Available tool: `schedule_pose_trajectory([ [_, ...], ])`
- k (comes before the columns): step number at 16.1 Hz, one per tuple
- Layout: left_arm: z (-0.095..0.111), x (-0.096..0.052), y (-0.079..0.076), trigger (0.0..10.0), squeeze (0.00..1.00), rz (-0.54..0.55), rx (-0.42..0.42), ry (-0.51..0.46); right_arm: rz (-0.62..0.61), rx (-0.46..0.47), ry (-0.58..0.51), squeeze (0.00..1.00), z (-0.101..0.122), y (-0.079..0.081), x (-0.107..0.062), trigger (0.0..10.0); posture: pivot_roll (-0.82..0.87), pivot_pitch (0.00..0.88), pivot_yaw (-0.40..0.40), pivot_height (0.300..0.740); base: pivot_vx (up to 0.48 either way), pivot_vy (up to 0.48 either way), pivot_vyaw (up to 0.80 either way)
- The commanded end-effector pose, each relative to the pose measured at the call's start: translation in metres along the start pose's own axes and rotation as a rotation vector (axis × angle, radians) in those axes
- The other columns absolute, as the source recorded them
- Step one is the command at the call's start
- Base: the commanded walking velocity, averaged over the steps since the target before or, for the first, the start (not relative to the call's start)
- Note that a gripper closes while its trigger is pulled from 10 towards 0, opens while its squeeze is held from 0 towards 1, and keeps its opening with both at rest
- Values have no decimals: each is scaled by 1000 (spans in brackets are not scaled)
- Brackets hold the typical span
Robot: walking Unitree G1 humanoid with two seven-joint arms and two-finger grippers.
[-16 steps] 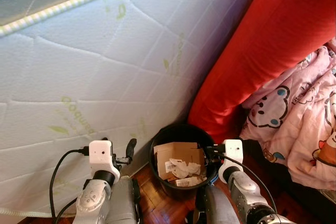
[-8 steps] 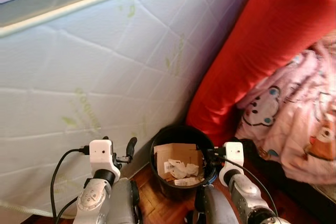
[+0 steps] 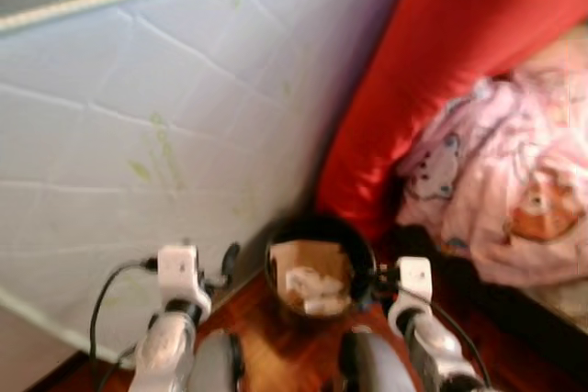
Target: Clean up the room
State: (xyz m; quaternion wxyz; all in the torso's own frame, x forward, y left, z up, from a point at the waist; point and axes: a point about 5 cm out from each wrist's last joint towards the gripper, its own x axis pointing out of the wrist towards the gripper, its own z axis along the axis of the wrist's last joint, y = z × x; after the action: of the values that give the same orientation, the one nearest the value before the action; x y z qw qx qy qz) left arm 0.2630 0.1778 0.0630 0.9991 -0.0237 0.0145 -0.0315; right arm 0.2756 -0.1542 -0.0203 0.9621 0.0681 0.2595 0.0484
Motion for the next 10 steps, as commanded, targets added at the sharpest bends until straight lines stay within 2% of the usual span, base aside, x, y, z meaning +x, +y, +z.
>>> schedule_pose_trajectory([
  [1,-9,-5,0,10000,0,8,-4,39,-8,3,20,0,-5,-2,-2,10000,86,127,-57,616,0,0,0],
  [3,-15,-5,1,10000,0,8,-11,66,2,29,4,0,-5,-2,-3,10000,89,126,-56,616,0,0,0],
  [7,-31,-5,6,10000,0,21,-20,141,-35,27,44,0,-15,-8,-7,10000,90,116,-51,646,0,0,0],
  [10,-58,-4,16,10000,0,45,-72,302,-91,34,130,0,-37,-21,-17,10000,92,94,-46,676,0,0,0],
])
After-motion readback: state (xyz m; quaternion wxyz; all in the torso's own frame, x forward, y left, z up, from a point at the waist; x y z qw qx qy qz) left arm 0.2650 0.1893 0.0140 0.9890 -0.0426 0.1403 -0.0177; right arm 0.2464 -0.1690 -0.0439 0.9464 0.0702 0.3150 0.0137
